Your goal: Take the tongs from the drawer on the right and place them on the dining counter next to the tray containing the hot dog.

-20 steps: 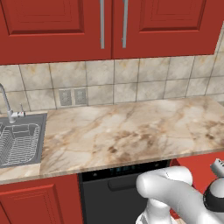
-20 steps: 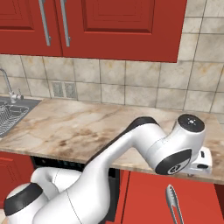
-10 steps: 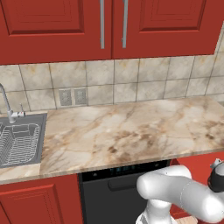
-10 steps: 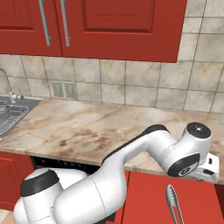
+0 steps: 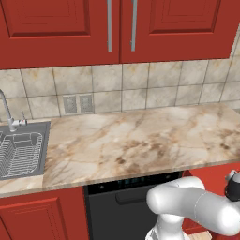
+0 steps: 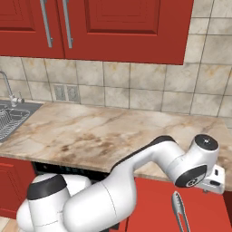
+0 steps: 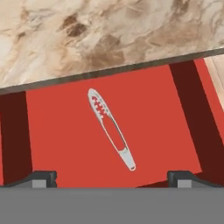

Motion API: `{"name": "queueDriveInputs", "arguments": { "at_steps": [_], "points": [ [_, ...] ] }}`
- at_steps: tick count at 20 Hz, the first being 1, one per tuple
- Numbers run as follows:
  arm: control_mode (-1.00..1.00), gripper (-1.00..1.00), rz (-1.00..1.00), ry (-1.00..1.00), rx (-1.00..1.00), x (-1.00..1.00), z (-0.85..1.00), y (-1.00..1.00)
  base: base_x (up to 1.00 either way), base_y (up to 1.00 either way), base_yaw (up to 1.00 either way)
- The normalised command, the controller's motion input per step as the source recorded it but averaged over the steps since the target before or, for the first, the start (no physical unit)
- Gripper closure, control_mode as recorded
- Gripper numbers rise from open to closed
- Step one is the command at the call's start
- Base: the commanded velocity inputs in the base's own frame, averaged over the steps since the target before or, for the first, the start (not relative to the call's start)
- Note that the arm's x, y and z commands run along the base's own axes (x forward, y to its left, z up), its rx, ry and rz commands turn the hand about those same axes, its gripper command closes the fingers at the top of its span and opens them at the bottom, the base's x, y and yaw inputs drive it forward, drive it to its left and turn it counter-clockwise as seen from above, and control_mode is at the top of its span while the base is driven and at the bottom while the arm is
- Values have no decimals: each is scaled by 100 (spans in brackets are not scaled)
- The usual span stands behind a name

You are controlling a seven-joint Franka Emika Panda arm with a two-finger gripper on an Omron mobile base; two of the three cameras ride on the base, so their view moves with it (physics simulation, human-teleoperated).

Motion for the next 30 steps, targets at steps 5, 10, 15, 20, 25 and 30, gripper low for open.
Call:
{"name": "queueDriveInputs", "arguments": {
  "at_steps": [5, 10, 15, 20, 25, 30],
  "points": [
    [-100, -100, 27, 0, -1, -3, -44, 0, 0, 0, 0],
    [-100, -100, 18, 1, 0, 0, -41, 0, 0, 0, 0],
    [-100, -100, 12, 6, 0, 0, -53, 9, 0, 0, 0],
    [-100, -100, 7, 9, -3, 9, -43, 13, 0, 0, 0],
    [-100, -100, 1, 6, -1, 27, -32, 0, 0, 0, 0],
    [-100, -100, 1, 7, 0, 19, -39, -2, 0, 0, 0]
  ]
}}
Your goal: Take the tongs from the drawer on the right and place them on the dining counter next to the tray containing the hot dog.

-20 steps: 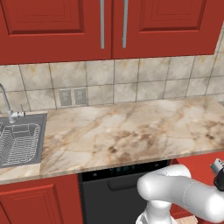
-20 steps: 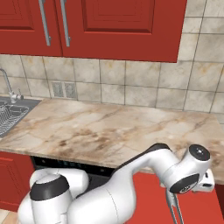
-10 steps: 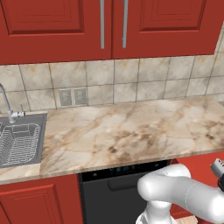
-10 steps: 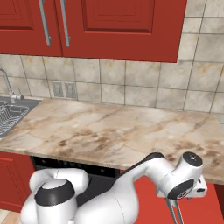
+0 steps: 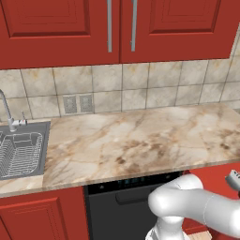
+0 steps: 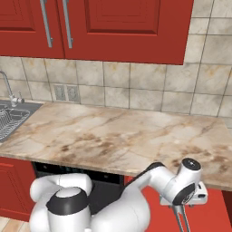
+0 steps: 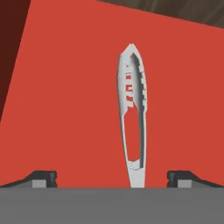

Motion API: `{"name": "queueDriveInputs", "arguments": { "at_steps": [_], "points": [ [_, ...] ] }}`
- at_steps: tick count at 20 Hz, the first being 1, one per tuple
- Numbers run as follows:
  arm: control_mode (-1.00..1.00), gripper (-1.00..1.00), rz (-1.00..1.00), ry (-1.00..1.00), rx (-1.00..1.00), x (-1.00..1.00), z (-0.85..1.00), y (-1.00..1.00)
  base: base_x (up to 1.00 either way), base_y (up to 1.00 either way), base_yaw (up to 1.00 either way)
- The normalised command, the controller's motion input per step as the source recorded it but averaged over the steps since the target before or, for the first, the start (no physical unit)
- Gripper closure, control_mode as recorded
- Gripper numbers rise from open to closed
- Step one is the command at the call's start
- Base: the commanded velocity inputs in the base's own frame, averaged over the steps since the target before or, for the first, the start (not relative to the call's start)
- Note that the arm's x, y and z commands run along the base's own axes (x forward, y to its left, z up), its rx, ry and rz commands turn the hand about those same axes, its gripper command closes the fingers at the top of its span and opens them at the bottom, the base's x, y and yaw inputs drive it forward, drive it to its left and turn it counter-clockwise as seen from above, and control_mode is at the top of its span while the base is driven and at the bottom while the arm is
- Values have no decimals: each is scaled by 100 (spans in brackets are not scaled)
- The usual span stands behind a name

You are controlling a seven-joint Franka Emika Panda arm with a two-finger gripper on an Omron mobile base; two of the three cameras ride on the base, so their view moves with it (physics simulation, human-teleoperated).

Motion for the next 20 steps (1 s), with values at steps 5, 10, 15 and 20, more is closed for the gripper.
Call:
{"name": "queueDriveInputs", "arguments": {
  "at_steps": [5, 10, 15, 20],
  "points": [
    [-100, -100, 0, 7, 1, 0, -49, -14, 0, 0, 0],
    [-100, -100, 0, 3, 6, 0, -39, -12, 0, 0, 0],
    [-100, -100, 0, 0, 11, 5, -13, -4, 0, 0, 0],
    [-100, -100, 0, 0, 0, 13, -16, -26, 0, 0, 0]
  ]
}}
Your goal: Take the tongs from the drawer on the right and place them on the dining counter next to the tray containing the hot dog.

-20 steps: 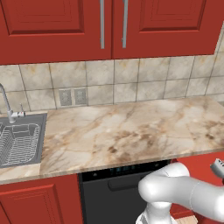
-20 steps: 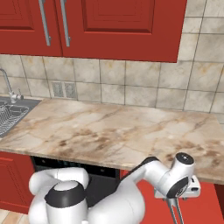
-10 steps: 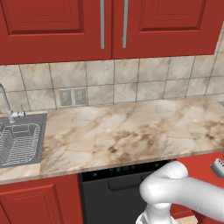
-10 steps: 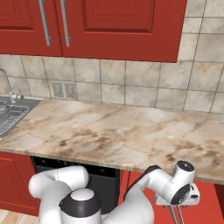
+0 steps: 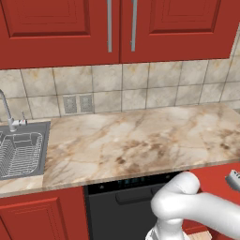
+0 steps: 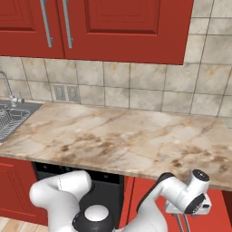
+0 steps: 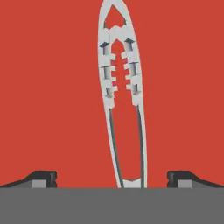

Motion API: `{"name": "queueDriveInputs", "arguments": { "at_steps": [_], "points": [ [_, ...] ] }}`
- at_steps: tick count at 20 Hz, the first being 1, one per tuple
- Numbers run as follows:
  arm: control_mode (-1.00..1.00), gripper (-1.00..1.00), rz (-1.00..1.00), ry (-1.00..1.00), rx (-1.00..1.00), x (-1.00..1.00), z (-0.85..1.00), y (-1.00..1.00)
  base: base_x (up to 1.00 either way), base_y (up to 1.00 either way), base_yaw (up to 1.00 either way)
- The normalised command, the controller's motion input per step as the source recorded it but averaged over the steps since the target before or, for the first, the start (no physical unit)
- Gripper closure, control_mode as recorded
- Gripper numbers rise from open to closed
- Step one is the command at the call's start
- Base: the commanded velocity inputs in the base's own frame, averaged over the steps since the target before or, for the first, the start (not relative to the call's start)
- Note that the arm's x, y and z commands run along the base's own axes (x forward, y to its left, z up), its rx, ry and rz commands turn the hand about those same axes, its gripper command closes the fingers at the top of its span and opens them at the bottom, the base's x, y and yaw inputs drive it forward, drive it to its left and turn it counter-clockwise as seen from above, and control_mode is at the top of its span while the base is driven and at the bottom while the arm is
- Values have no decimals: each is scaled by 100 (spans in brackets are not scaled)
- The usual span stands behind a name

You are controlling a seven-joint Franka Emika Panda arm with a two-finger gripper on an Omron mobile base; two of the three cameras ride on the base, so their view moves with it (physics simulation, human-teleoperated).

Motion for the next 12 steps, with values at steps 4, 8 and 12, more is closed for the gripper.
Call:
{"name": "queueDriveInputs", "arguments": {
  "at_steps": [4, 8, 12],
  "points": [
    [-100, -100, 0, 0, 0, 3, -20, -16, 0, 0, 0],
    [-100, -100, 0, 0, 0, 0, -22, 0, 0, 0, 0],
    [-100, -100, 0, 0, 0, 1, -25, 0, 0, 0, 0]
  ]
}}
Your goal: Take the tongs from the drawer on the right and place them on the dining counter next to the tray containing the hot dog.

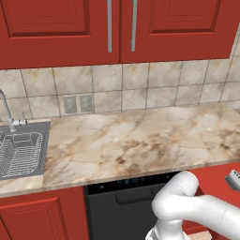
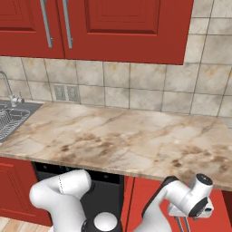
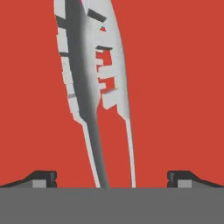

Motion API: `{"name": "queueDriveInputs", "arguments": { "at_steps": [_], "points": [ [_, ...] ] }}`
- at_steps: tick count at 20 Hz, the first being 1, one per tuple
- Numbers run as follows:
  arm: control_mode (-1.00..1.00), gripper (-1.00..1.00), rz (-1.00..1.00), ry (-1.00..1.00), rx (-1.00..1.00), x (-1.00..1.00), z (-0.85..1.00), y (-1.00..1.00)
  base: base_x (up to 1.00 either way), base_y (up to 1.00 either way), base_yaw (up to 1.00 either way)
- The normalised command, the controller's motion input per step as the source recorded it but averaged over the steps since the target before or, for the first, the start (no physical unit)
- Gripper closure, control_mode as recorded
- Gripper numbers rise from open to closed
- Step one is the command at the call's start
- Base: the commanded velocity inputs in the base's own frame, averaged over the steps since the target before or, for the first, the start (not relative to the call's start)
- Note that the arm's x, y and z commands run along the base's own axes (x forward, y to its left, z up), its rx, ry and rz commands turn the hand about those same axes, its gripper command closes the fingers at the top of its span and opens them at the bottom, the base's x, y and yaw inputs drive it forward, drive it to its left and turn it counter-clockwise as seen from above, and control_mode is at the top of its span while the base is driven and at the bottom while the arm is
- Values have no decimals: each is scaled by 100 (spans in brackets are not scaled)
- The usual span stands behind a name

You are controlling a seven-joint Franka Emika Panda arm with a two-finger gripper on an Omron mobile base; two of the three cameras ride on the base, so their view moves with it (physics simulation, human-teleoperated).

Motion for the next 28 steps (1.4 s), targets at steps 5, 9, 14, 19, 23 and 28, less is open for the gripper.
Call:
{"name": "queueDriveInputs", "arguments": {
  "at_steps": [5, 9, 14, 19, 23, 28],
  "points": [
    [-100, -100, 0, 0, -4, 0, -40, 0, 0, 0, 0],
    [-100, -100, 0, 0, -3, 0, -37, 0, 0, 0, 0],
    [-100, -100, 0, 0, 0, 2, -41, 0, 0, 0, 0],
    [-100, -100, 0, 0, 0, 3, -42, 0, 0, 0, 0],
    [-100, -100, 0, 3, 0, 0, -53, 0, 0, 0, 0],
    [-100, -100, 0, 10, 5, -19, -82, 24, 0, 0, 0]
  ]
}}
